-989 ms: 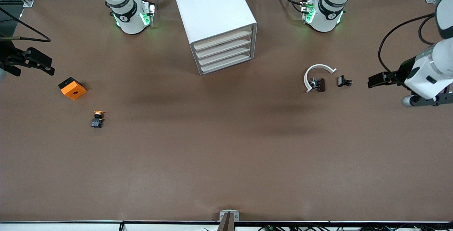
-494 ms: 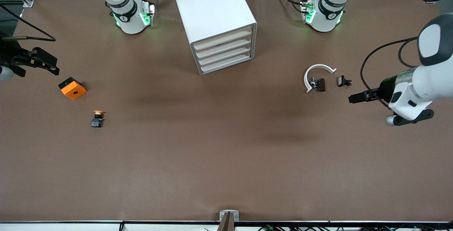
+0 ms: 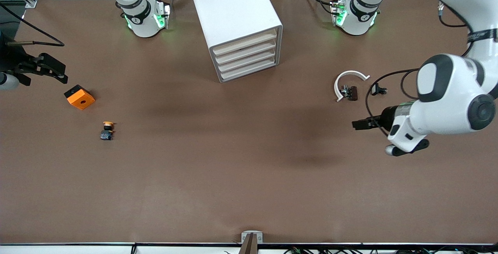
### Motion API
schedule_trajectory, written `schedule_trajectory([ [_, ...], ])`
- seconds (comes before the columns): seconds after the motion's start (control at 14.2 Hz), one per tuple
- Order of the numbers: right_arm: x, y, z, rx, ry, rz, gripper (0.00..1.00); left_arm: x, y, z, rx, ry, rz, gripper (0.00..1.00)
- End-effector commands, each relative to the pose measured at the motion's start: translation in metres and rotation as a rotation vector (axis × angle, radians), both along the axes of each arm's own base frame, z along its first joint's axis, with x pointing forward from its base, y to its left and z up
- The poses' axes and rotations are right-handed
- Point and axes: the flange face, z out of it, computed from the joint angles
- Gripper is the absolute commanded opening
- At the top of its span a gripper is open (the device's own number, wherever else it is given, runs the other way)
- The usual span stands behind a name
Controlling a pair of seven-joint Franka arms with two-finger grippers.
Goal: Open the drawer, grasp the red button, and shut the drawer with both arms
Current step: 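Reach the left gripper to the handle of the cabinet drawer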
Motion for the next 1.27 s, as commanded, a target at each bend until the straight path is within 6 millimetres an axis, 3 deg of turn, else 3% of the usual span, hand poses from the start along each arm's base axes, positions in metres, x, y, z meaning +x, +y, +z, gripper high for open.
schedule_trajectory([
  [0.0, 0.004, 0.003, 0.004, 0.001, -0.007, -0.007, 1.00, 0.004, -0.047, -0.039, 0.016, 0.035, 0.067, 1.00],
  [0.21, 0.004, 0.000, 0.004, -0.002, -0.007, -0.012, 1.00, -0.002, -0.092, -0.092, 0.062, 0.090, 0.171, 1.00],
  [0.49, 0.003, -0.006, 0.005, -0.003, -0.008, -0.023, 1.00, -0.029, -0.166, -0.140, 0.167, 0.175, 0.350, 1.00],
  [0.71, 0.004, -0.005, 0.005, -0.001, -0.008, -0.021, 1.00, -0.046, -0.194, -0.158, 0.256, 0.247, 0.540, 1.00],
  [0.92, 0.004, -0.006, 0.005, -0.001, -0.008, -0.023, 1.00, -0.059, -0.217, -0.163, 0.313, 0.404, 0.874, 1.00],
  [1.06, 0.004, -0.006, 0.005, -0.001, -0.008, -0.023, 1.00, -0.083, -0.247, -0.164, 0.395, 0.456, 0.962, 1.00],
  [1.2, 0.004, -0.006, 0.005, -0.001, -0.008, -0.024, 1.00, -0.101, -0.262, -0.164, 0.494, 0.511, 1.040, 1.00],
])
